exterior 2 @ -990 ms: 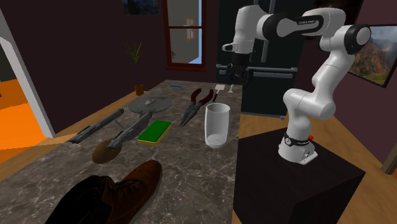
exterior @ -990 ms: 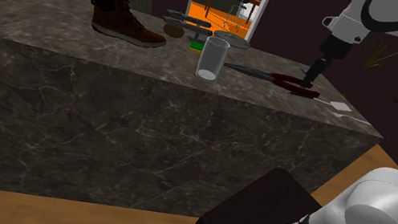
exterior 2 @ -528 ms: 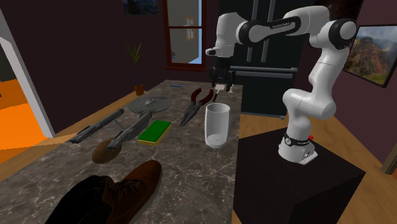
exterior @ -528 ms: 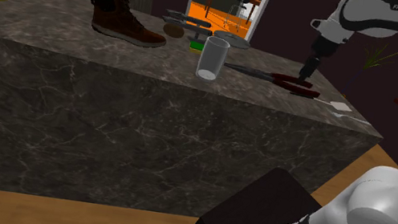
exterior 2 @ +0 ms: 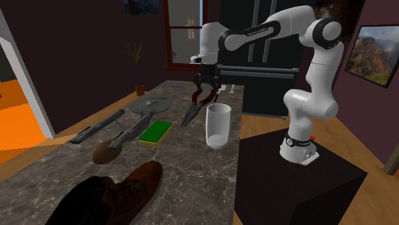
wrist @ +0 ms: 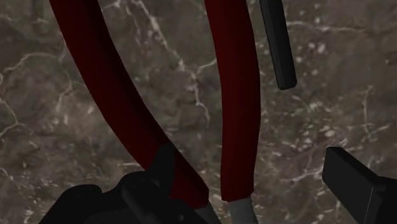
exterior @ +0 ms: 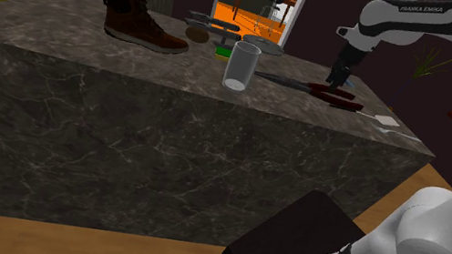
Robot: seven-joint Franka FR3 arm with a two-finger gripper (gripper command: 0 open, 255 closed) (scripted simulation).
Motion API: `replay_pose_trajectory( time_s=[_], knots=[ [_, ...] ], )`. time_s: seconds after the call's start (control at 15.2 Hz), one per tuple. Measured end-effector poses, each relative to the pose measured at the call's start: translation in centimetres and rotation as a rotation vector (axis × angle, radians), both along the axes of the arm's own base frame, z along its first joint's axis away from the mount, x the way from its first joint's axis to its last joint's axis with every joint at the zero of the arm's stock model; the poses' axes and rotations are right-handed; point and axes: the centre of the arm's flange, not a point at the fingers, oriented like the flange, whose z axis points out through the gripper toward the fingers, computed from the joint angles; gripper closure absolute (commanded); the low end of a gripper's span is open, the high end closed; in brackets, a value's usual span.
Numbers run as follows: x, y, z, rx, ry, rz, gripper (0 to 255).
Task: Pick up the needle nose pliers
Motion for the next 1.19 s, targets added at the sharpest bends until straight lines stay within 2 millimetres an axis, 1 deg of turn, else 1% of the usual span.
replay_pose_trajectory(
  time_s=[0.4,0.46,0.92,1.19],
  knots=[
    [0.2,-0.2,-2.8,-0.001,0.0,0.008,0],
    [0.2,-0.1,-3.1,-0.001,0.0,0.008,255],
    [0.2,-0.1,-3.4,-0.001,-0.002,0.008,255],
    [0.2,-0.1,-3.1,-0.001,-0.001,0.008,255]
  ],
)
